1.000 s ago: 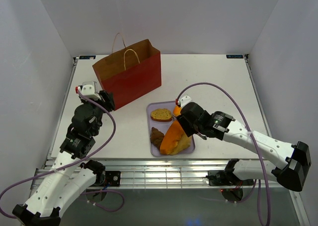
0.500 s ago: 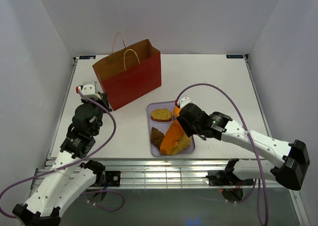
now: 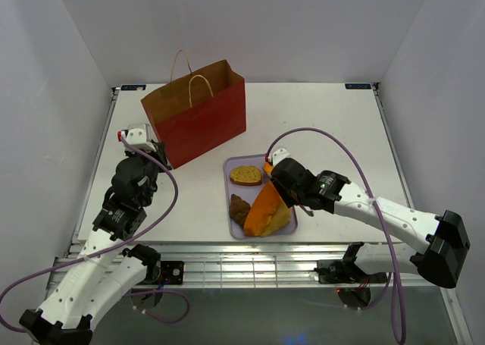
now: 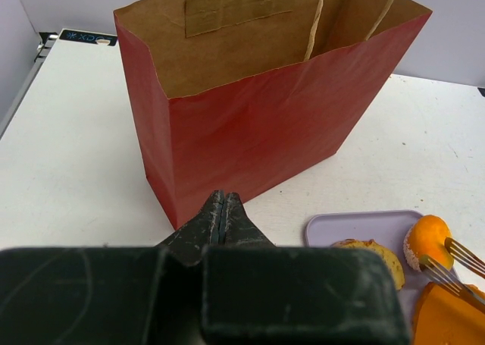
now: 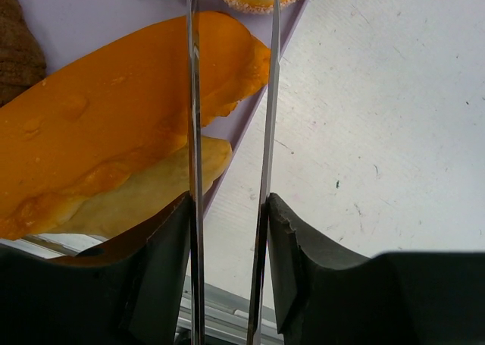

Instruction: Place the fake bread into the paper bag

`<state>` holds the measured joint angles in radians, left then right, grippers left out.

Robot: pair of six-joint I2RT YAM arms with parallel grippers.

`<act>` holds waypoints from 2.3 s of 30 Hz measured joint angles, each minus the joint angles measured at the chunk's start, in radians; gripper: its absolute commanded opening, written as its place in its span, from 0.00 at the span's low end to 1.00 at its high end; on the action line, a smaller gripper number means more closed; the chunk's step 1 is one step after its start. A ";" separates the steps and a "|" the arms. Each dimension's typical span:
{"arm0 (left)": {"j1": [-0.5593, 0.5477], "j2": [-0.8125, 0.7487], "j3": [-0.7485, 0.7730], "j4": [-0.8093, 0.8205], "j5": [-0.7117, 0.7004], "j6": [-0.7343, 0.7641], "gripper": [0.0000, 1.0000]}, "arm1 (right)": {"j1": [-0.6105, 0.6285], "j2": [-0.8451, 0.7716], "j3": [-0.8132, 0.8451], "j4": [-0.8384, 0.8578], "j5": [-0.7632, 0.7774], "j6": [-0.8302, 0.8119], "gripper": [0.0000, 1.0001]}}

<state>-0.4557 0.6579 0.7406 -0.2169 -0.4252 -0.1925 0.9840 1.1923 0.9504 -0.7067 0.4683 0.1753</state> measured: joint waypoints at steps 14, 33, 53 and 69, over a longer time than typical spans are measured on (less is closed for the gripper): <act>0.000 0.000 0.000 0.000 0.000 0.000 0.00 | 0.000 -0.024 0.095 -0.027 -0.025 -0.001 0.16; 0.000 -0.008 0.000 0.000 0.000 0.000 0.00 | 0.000 -0.039 0.217 -0.051 -0.049 -0.003 0.09; 0.000 -0.018 0.000 0.000 0.000 0.000 0.00 | 0.000 0.170 0.685 -0.051 -0.016 -0.090 0.08; 0.000 -0.019 0.000 0.000 -0.002 -0.003 0.72 | -0.014 0.315 0.927 -0.032 0.001 -0.170 0.08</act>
<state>-0.4557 0.6392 0.7406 -0.2173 -0.4271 -0.1955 0.9703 1.5070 1.8774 -0.7387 0.4690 0.0055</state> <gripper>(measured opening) 0.621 0.350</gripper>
